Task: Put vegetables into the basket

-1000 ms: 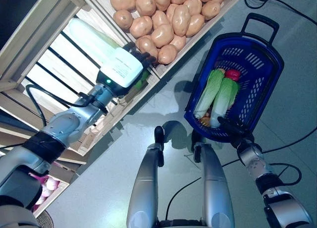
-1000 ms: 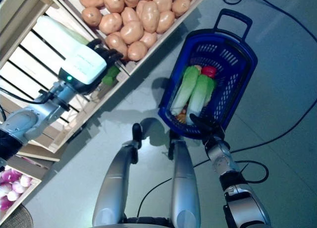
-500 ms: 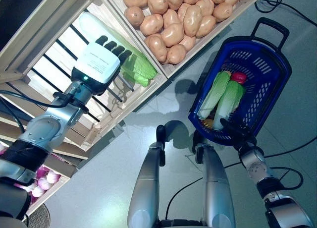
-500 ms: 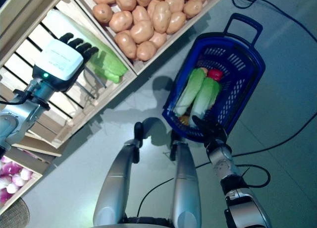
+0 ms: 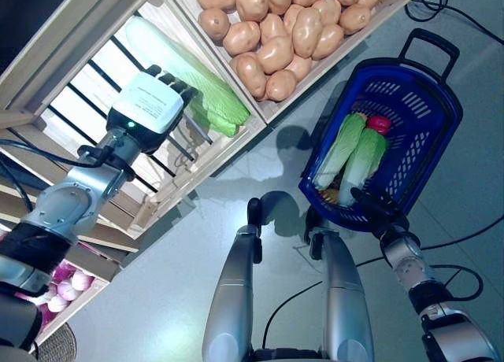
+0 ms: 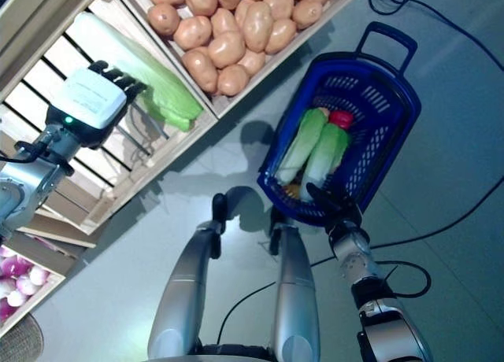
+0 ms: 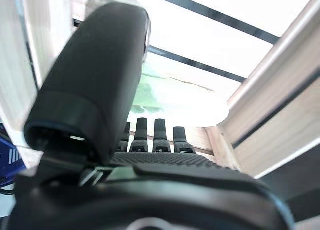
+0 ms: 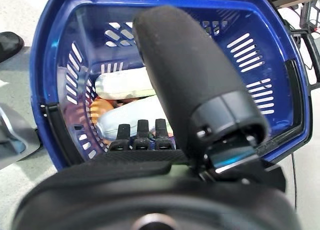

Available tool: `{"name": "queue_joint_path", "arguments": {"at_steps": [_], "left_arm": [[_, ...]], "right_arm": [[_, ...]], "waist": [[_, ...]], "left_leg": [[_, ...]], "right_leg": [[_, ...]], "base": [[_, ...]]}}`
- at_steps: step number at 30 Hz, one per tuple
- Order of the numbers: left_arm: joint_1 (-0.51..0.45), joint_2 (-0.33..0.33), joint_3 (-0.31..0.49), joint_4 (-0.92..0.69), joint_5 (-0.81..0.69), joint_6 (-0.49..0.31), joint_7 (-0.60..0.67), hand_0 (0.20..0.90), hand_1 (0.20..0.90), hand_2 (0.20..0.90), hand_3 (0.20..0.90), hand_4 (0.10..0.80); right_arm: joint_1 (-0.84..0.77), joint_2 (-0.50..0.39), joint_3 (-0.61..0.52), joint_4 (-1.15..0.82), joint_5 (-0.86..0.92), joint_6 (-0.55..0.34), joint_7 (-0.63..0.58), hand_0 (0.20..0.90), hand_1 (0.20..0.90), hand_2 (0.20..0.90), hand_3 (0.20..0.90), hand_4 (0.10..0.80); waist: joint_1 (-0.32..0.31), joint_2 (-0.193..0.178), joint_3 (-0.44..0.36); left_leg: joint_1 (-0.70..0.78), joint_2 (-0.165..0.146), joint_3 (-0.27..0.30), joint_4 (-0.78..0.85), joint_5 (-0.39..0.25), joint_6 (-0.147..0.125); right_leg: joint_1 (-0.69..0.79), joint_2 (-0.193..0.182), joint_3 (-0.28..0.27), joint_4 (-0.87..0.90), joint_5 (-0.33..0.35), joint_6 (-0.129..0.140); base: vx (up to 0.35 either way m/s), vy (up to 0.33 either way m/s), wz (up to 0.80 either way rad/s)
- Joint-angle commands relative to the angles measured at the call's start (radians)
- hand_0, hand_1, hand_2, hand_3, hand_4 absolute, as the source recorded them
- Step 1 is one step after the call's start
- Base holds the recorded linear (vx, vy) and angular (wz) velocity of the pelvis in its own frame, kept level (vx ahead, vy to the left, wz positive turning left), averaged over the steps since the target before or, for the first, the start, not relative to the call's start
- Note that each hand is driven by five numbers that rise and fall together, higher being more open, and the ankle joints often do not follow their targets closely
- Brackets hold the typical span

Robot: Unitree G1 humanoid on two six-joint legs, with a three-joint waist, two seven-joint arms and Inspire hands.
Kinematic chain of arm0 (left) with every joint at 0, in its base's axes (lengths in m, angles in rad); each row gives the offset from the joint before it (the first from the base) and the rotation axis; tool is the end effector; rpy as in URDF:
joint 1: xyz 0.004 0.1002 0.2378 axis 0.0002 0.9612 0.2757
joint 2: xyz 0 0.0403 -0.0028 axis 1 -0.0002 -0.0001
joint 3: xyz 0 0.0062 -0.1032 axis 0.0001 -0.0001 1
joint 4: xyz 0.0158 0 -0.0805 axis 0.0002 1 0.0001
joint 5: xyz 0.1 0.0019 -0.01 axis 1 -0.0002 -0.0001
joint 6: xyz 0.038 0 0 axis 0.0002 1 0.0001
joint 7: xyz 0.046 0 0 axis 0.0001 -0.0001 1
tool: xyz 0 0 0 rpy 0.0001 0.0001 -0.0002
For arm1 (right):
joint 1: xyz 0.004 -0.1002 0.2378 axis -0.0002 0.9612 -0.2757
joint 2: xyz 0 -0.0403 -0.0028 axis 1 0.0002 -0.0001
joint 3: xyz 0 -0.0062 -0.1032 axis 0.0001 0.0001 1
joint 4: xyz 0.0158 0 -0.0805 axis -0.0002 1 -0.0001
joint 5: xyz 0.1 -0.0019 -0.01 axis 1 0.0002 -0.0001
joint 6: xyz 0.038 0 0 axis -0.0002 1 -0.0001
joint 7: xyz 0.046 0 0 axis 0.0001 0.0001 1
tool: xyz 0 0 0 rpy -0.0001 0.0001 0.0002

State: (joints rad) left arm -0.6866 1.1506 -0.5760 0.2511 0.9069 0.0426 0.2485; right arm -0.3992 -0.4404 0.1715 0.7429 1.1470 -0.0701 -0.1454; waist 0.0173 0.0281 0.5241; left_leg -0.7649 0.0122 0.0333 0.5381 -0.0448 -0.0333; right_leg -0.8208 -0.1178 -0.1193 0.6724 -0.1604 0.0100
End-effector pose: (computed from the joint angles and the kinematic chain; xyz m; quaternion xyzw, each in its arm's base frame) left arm 0.2824 0.2776 0.2016 0.8692 -0.1812 0.0531 0.4570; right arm 0.2636 -0.2395 0.0231 0.2947 0.1412 -0.1726 0.9292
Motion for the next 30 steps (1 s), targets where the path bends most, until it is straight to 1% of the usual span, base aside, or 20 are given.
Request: {"name": "queue_joint_path", "arguments": {"at_steps": [1,5,9,13,16,21,25,27,30], "left_arm": [[-0.066,0.043,0.057,-0.01,-0.006,0.06,0.154,0.9,0.9,0.9,0.9,0.8],[-0.115,0.019,0.013,0.067,-0.024,0.077,0.219,0.9,0.9,0.9,0.9,0.8],[-0.144,0.0,-0.023,0.134,-0.034,0.074,0.269,0.9,0.9,0.9,0.9,0.8],[-0.149,-0.027,-0.033,0.183,-0.029,0.067,0.314,0.9,0.9,0.9,0.9,0.8],[-0.162,-0.041,-0.046,0.211,-0.027,0.061,0.322,0.9,0.9,0.9,0.9,0.8],[-0.184,-0.059,-0.063,0.233,-0.037,0.081,0.341,0.9,0.9,0.9,0.9,0.8],[-0.204,-0.085,-0.069,0.271,-0.036,0.073,0.395,0.9,0.9,0.9,0.9,0.8],[-0.211,-0.087,-0.073,0.281,-0.034,0.068,0.409,0.9,0.9,0.9,0.9,0.8],[-0.21,-0.098,-0.066,0.3,-0.029,0.054,0.399,0.9,0.9,0.9,0.9,0.8]], "right_arm": [[0.007,-0.085,-0.023,-0.052,0.03,-0.055,-0.027,0.9,0.9,0.9,0.9,0.8],[-0.012,-0.093,-0.018,-0.048,0.024,-0.033,-0.027,0.9,0.9,0.9,0.9,0.8],[-0.022,-0.091,-0.009,-0.045,0.018,-0.024,-0.034,0.9,0.9,0.9,0.9,0.8],[-0.028,-0.094,-0.003,-0.05,0.011,-0.01,-0.046,0.9,0.9,0.9,0.9,0.8],[-0.035,-0.098,0.004,-0.05,0.01,-0.003,-0.047,0.9,0.9,0.9,0.9,0.8],[-0.046,-0.1,0.012,-0.052,0.006,0.002,-0.046,0.9,0.9,0.9,0.9,0.8],[-0.056,-0.096,0.022,-0.054,0.004,0.004,-0.055,0.9,0.9,0.9,0.9,0.8],[-0.057,-0.094,0.023,-0.054,0.003,0.004,-0.055,0.9,0.9,0.9,0.9,0.8],[-0.056,-0.096,0.023,-0.052,0.002,0.002,-0.057,0.9,0.9,0.9,0.9,0.8]], "waist": [[-0.023,0.047,-0.004],[-0.036,0.042,-0.004],[-0.047,0.038,-0.004],[-0.058,0.035,-0.004],[-0.065,0.035,-0.004],[-0.072,0.035,-0.004],[-0.078,0.032,-0.004],[-0.079,0.03,-0.004],[-0.081,0.029,-0.004]], "left_leg": [[0.018,-0.032,0.074,-0.007,-0.029,0.008],[0.014,-0.026,0.081,0.005,-0.031,0.006],[0.014,-0.021,0.087,0.013,-0.031,0.003],[0.02,-0.02,0.093,0.012,-0.03,0.002],[0.019,-0.017,0.097,0.015,-0.031,0.001],[0.021,-0.015,0.101,0.013,-0.031,-0.001],[0.021,-0.015,0.101,0.014,-0.031,-0.002],[0.023,-0.014,0.102,0.012,-0.031,-0.003],[0.021,-0.013,0.103,0.015,-0.03,-0.004]], "right_leg": [[0.06,-0.005,-0.026,-0.102,0.105,0.049],[0.053,0.001,-0.015,-0.088,0.104,0.047],[0.05,0.007,-0.006,-0.081,0.105,0.046],[0.052,0.016,0.006,-0.081,0.103,0.043],[0.05,0.019,0.013,-0.078,0.102,0.041],[0.05,0.024,0.021,-0.08,0.101,0.041],[0.048,0.028,0.025,-0.079,0.101,0.04],[0.049,0.029,0.027,-0.082,0.101,0.04],[0.049,0.029,0.028,-0.082,0.101,0.04]], "base": [[0.0,0.0,0.0],[0.003,0.006,-0.01],[0.012,0.017,-0.06],[0.013,0.032,-0.1],[0.008,0.022,-0.05],[0.001,0.014,-0.03],[0.002,0.006,-0.05],[0.008,-0.001,-0.04],[0.004,0.006,-0.01]]}}
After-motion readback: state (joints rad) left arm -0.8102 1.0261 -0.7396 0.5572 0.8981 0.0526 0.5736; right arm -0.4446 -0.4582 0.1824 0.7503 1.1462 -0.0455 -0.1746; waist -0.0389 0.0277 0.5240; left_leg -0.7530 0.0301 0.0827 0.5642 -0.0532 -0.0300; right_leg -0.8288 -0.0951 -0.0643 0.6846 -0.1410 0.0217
